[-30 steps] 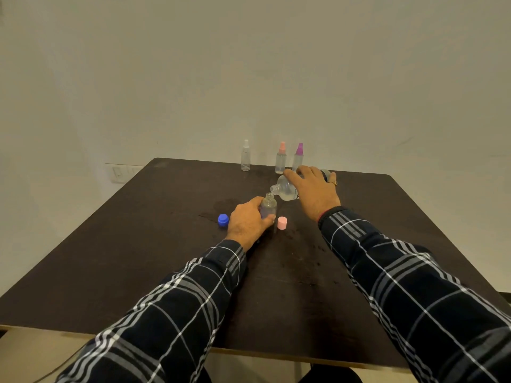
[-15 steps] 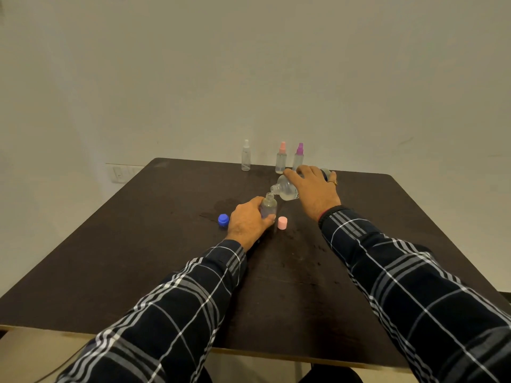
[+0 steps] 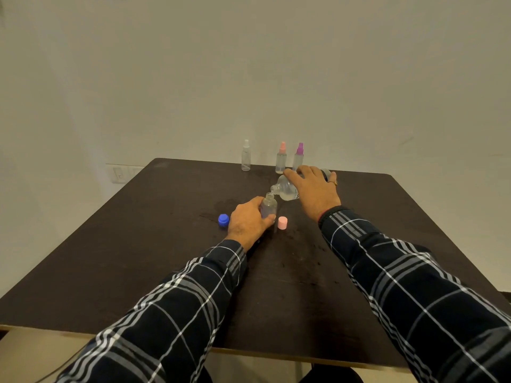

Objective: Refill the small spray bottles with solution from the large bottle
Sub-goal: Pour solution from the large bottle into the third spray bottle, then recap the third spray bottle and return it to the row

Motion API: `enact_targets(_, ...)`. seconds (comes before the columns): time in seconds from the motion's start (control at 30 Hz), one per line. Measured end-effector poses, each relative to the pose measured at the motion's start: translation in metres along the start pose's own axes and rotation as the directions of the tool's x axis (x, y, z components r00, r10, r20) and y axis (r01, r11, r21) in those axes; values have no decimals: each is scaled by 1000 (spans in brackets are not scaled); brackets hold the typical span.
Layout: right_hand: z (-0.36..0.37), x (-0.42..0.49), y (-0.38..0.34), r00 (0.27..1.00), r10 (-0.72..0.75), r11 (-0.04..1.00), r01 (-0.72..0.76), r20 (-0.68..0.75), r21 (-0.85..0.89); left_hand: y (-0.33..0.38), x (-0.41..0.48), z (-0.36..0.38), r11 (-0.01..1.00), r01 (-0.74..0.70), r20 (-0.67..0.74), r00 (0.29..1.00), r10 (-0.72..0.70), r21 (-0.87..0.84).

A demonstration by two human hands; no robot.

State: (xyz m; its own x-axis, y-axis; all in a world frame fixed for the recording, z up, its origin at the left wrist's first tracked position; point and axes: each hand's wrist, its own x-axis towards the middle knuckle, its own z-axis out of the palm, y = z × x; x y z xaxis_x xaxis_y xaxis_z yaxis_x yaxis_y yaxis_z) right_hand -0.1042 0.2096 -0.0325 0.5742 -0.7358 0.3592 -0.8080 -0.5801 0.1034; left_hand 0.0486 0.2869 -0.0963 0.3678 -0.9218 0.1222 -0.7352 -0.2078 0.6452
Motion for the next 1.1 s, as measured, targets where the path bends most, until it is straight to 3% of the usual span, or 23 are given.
enact_targets(0.37, 0, -2, -1, 998, 32, 998, -34, 51, 48, -1, 0, 0, 1000, -1, -2, 1000, 1, -2)
enact_targets(0.6, 17, -7, 1, 994, 89, 949, -104, 65, 298, -2, -2, -1, 1000, -23, -37, 999, 24, 13)
enact_targets(0.8, 20, -6, 8, 972, 224, 679, -203, 63, 705, -3, -1, -1, 1000, -22, -23, 999, 22, 5)
enact_targets(0.93, 22, -13, 12, 942, 325, 530, -256, 85, 808, -3, 0, 0, 1000, -16, -12, 1000, 16, 0)
enact_targets(1.03, 28, -19, 17, 902, 386, 361, -339, 192, 869, -3, 0, 1, 1000, -20, -11, 1000, 20, 1)
enact_targets(1.1, 31, -20, 20, 894, 373, 336, -379, 247, 862, -4, 0, 1, 1000, -17, -11, 1000, 17, 2)
